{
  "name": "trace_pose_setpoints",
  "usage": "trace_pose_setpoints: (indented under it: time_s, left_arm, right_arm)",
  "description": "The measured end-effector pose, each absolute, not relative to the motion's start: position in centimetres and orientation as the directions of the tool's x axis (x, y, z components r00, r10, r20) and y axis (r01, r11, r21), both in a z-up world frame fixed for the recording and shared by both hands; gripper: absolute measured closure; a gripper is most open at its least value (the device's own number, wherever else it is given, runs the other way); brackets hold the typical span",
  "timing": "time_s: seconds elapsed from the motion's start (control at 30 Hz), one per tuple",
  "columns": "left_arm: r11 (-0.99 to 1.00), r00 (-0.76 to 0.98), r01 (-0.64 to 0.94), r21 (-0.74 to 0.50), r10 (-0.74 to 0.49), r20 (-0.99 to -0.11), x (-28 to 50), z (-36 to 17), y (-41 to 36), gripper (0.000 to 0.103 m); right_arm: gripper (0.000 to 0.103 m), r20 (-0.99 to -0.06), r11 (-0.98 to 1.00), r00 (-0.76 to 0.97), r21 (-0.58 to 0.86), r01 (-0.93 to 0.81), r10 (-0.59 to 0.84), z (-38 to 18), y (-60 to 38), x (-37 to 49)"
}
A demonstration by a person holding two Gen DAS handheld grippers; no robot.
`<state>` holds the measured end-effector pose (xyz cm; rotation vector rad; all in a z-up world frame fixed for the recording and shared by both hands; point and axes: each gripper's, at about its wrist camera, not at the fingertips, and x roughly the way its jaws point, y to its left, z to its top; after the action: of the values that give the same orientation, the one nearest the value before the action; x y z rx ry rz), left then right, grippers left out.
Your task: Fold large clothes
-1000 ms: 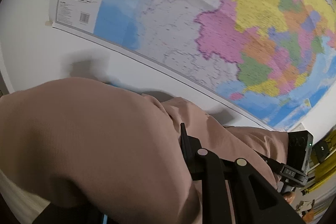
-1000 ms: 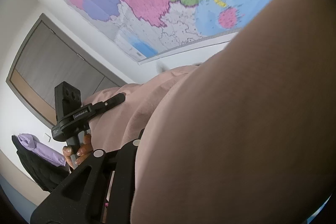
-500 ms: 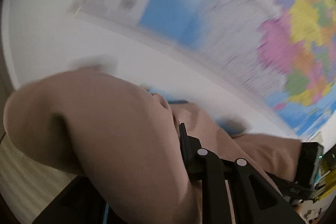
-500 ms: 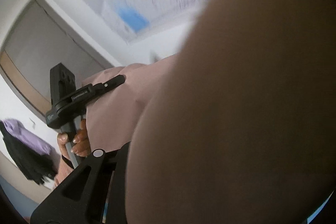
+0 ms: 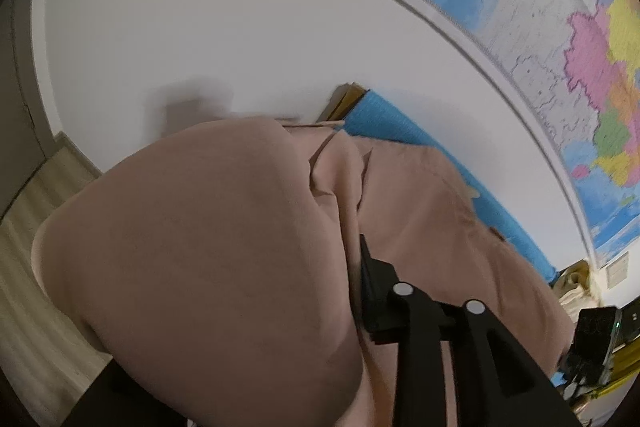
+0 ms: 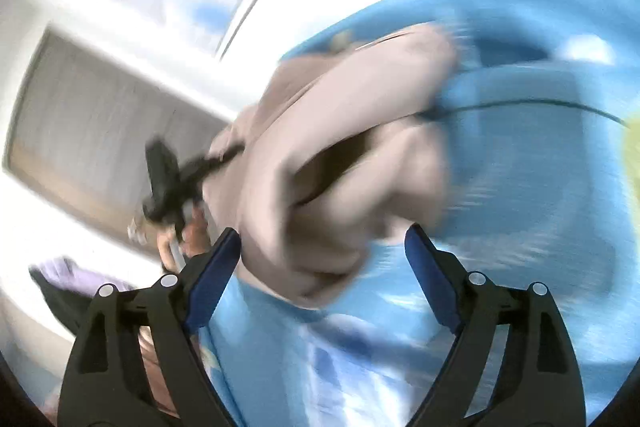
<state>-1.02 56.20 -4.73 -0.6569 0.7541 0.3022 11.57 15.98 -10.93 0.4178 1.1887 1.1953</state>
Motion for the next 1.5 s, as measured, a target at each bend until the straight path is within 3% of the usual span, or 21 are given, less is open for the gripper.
trace_pose_setpoints:
  time_s: [0.07, 0.1, 0.13, 0.2, 0.27, 0.37, 0.4, 0.5, 0.57, 0.63, 0.67, 0.7, 0.73, 0.77, 0.9, 1.0, 1.13, 1.23, 1.37, 1.5]
  left_arm:
    - [0.765, 0.689, -0.484, -0.426, 0.033, -0.724, -0.7, -5.0, 55.9, 0.07]
    - [0.767, 0.684, -0.486, -0.42, 0.035, -0.729, -0.6, -5.1, 55.9, 0.07]
    - [0.77, 0.678, -0.487, -0.413, 0.035, -0.735, -0.4, -5.2, 55.8, 0.07]
    - [0.776, 0.665, -0.49, -0.397, 0.038, -0.746, 0.1, -5.3, 55.4, 0.07]
    - [0.79, 0.662, -0.484, -0.375, 0.05, -0.748, 0.4, -5.0, 54.7, 0.071]
    - [0.813, 0.698, -0.429, -0.393, 0.022, -0.716, 0.3, -4.2, 53.5, 0.071]
    - [0.821, 0.699, -0.42, -0.387, 0.02, -0.715, 0.3, -4.2, 53.2, 0.07]
    - [0.836, 0.668, -0.433, -0.338, 0.046, -0.743, 0.9, -5.2, 52.9, 0.058]
    - [0.826, 0.676, -0.44, -0.353, 0.046, -0.735, 0.7, -5.6, 53.4, 0.059]
    - [0.812, 0.679, -0.456, -0.365, 0.052, -0.733, 0.0, -5.2, 53.7, 0.056]
    - [0.81, 0.67, -0.479, -0.338, 0.088, -0.737, -0.6, -4.9, 53.7, 0.041]
    - [0.808, 0.662, -0.498, -0.315, 0.12, -0.74, -1.1, -4.6, 53.6, 0.034]
    - [0.812, 0.663, -0.502, -0.297, 0.141, -0.735, -1.8, -4.2, 53.4, 0.034]
    - [0.823, 0.668, -0.498, -0.274, 0.162, -0.726, -2.8, -3.6, 53.0, 0.034]
    - [0.825, 0.665, -0.535, -0.179, 0.281, -0.692, -6.4, -1.3, 51.6, 0.033]
    - [0.832, 0.687, -0.547, -0.091, 0.384, -0.617, -8.3, 1.3, 49.8, 0.029]
    - [0.877, 0.734, -0.48, -0.017, 0.391, -0.555, -6.7, 3.5, 47.5, 0.022]
    - [0.898, 0.707, -0.44, -0.028, 0.327, -0.627, -3.1, 1.4, 47.3, 0.021]
    - [0.901, 0.615, -0.43, -0.057, 0.246, -0.749, 0.3, -3.8, 47.7, 0.026]
    - [0.891, 0.602, -0.45, -0.049, 0.263, -0.754, 0.2, -4.9, 47.4, 0.025]
  right_arm:
    - [0.028, -0.455, 0.373, -0.108, 0.826, -0.423, 0.884, -11.7, 15.4, 12.5]
    - [0.041, -0.451, 0.366, -0.116, 0.827, -0.427, 0.885, -11.9, 16.1, 13.1]
    - [0.062, -0.441, 0.341, -0.141, 0.828, -0.444, 0.886, -11.9, 16.9, 12.7]
    - [0.09, -0.489, 0.36, -0.132, 0.774, -0.521, 0.862, -9.7, 18.7, 13.7]
    - [0.095, -0.51, 0.379, -0.058, 0.707, -0.597, 0.858, -7.1, 19.1, 14.0]
    - [0.096, -0.477, 0.37, 0.061, 0.589, -0.718, 0.877, -3.1, 17.8, 15.2]
    - [0.096, -0.487, 0.384, 0.089, 0.55, -0.742, 0.869, -5.0, 17.8, 16.8]
    - [0.095, -0.586, 0.446, 0.052, 0.553, -0.703, 0.809, -7.8, 21.7, 19.0]
    - [0.091, -0.651, 0.482, 0.036, 0.522, -0.704, 0.758, -7.7, 25.4, 18.8]
    - [0.082, -0.651, 0.491, 0.033, 0.537, -0.686, 0.758, -7.7, 24.7, 18.8]
    - [0.08, -0.65, 0.49, 0.032, 0.538, -0.686, 0.759, -7.5, 24.9, 18.8]
    - [0.071, -0.657, 0.502, 0.05, 0.522, -0.689, 0.752, -7.1, 24.8, 18.8]
    - [0.057, -0.666, 0.518, 0.07, 0.504, -0.691, 0.743, -7.9, 25.5, 19.2]
    - [0.055, -0.672, 0.532, 0.09, 0.488, -0.692, 0.735, -7.1, 25.8, 19.4]
    - [0.055, -0.663, 0.578, 0.181, 0.448, -0.682, 0.727, -5.3, 23.6, 19.8]
    - [0.055, -0.625, 0.59, 0.279, 0.368, -0.719, 0.73, -2.4, 22.1, 19.2]
    - [0.055, -0.609, 0.54, 0.286, 0.284, -0.792, 0.739, -1.3, 25.3, 18.1]
    - [0.055, -0.623, 0.505, 0.227, 0.315, -0.803, 0.749, -2.7, 28.6, 19.4]
    - [0.058, -0.709, 0.526, 0.166, 0.325, -0.786, 0.685, -6.9, 32.3, 21.2]
    - [0.059, -0.725, 0.53, 0.142, 0.341, -0.777, 0.674, -8.5, 32.3, 22.0]
